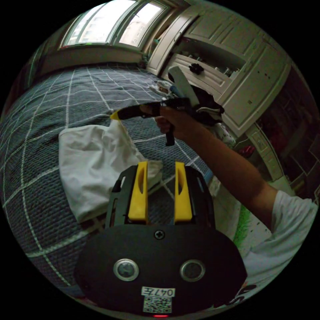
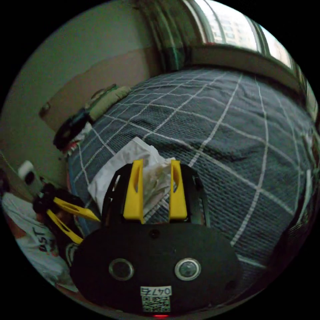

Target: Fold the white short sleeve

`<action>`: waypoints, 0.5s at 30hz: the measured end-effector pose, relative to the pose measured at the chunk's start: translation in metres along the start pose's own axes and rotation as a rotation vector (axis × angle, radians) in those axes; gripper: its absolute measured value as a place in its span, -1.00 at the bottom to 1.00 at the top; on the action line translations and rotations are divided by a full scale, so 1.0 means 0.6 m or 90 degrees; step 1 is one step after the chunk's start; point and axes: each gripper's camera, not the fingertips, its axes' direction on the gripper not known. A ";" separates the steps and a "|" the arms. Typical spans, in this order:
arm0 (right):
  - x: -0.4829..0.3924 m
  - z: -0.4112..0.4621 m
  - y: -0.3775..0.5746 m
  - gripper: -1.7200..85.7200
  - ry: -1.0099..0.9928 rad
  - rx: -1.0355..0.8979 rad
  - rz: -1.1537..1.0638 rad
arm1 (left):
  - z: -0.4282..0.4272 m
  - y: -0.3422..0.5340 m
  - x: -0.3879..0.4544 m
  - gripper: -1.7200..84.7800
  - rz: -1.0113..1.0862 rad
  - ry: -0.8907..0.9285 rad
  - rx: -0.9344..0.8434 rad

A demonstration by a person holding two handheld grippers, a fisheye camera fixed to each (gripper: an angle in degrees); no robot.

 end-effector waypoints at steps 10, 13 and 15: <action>0.020 -0.031 0.059 -0.71 0.071 -0.022 0.115 | 0.090 -0.001 0.017 -0.92 -0.002 -0.078 -0.033; 0.029 -0.044 0.087 -0.66 0.030 -0.015 0.172 | 0.092 -0.001 0.001 -0.95 -0.042 -0.036 -0.013; 0.029 -0.057 0.108 -0.74 0.018 0.014 0.193 | 0.093 -0.001 -0.006 -0.96 -0.058 -0.023 0.001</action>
